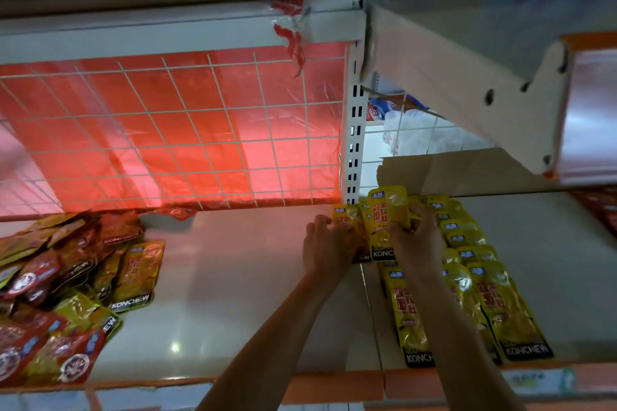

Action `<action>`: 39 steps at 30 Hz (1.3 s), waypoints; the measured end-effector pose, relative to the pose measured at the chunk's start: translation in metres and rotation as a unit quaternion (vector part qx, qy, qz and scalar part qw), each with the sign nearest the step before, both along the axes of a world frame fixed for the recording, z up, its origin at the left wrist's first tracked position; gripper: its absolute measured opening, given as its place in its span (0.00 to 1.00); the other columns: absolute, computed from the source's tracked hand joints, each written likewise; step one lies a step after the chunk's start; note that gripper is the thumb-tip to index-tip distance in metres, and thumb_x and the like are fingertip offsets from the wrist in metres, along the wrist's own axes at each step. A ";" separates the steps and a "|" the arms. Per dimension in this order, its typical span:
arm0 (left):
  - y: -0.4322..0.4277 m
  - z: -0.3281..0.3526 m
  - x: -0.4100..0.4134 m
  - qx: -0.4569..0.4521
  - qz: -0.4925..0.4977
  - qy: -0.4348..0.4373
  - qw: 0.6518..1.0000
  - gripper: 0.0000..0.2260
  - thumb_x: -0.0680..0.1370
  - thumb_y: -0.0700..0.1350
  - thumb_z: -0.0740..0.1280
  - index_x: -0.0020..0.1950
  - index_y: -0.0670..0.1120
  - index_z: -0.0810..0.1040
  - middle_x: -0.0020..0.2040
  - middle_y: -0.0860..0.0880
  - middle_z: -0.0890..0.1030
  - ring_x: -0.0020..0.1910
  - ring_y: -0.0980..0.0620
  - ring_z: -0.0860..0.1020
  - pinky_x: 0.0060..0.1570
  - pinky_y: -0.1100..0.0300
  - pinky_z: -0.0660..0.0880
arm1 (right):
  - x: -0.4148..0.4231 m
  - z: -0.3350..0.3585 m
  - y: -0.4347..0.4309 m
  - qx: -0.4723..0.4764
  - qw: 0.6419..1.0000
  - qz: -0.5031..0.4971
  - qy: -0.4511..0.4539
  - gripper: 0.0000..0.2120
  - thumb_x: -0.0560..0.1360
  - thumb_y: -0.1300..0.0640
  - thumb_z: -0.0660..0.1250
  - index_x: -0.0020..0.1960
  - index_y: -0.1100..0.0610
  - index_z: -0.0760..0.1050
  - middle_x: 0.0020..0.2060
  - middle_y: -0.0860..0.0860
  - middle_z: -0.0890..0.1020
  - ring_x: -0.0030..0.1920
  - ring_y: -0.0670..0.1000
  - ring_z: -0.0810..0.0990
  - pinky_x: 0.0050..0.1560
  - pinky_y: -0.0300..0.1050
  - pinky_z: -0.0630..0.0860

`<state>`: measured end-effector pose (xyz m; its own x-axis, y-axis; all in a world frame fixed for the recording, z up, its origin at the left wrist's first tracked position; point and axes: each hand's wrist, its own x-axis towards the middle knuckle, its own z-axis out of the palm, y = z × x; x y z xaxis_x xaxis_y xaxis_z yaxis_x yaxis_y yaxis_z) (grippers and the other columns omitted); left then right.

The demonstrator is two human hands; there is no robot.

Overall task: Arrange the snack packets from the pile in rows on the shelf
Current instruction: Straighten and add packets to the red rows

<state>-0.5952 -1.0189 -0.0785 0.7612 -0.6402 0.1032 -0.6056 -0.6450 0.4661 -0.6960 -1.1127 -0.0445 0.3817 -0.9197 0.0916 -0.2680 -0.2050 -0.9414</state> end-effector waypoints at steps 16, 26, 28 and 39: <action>0.019 0.007 0.008 -0.261 0.078 0.313 0.910 0.15 0.68 0.51 0.74 0.54 0.55 0.80 0.42 0.51 0.85 0.43 0.53 0.83 0.49 0.50 0.80 | 0.006 0.002 0.022 -0.047 0.993 0.060 0.094 0.18 0.75 0.63 0.64 0.65 0.58 0.73 0.57 0.54 0.80 0.59 0.54 0.77 0.55 0.45 0.70; 0.014 0.004 0.004 -0.152 0.067 0.218 0.962 0.21 0.72 0.49 0.74 0.63 0.47 0.77 0.48 0.48 0.84 0.40 0.57 0.78 0.42 0.65 0.72 | 0.010 -0.003 0.017 -0.080 0.983 0.066 0.154 0.20 0.76 0.61 0.64 0.68 0.57 0.72 0.63 0.53 0.78 0.63 0.56 0.75 0.60 0.47 0.70; 0.013 0.004 0.004 -0.133 0.066 0.193 0.970 0.23 0.73 0.51 0.73 0.65 0.47 0.75 0.49 0.48 0.84 0.42 0.56 0.78 0.43 0.65 0.69 | 0.010 -0.003 0.016 -0.079 0.983 0.065 0.155 0.20 0.76 0.61 0.64 0.68 0.56 0.72 0.63 0.53 0.78 0.62 0.55 0.75 0.60 0.48 0.70; 0.015 0.002 0.013 -0.032 0.053 0.095 0.994 0.20 0.75 0.60 0.67 0.62 0.51 0.77 0.54 0.49 0.82 0.53 0.50 0.79 0.52 0.57 0.72 | 0.027 0.002 0.027 -0.131 0.977 0.073 0.154 0.17 0.75 0.61 0.65 0.64 0.59 0.75 0.58 0.57 0.80 0.60 0.57 0.76 0.57 0.47 0.70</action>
<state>-0.5818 -1.0035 -0.0763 0.8338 -0.5519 -0.0108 -0.4332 -0.6664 0.6068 -0.6687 -1.0856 -0.0420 0.5537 -0.8136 0.1774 -0.4794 -0.4856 -0.7310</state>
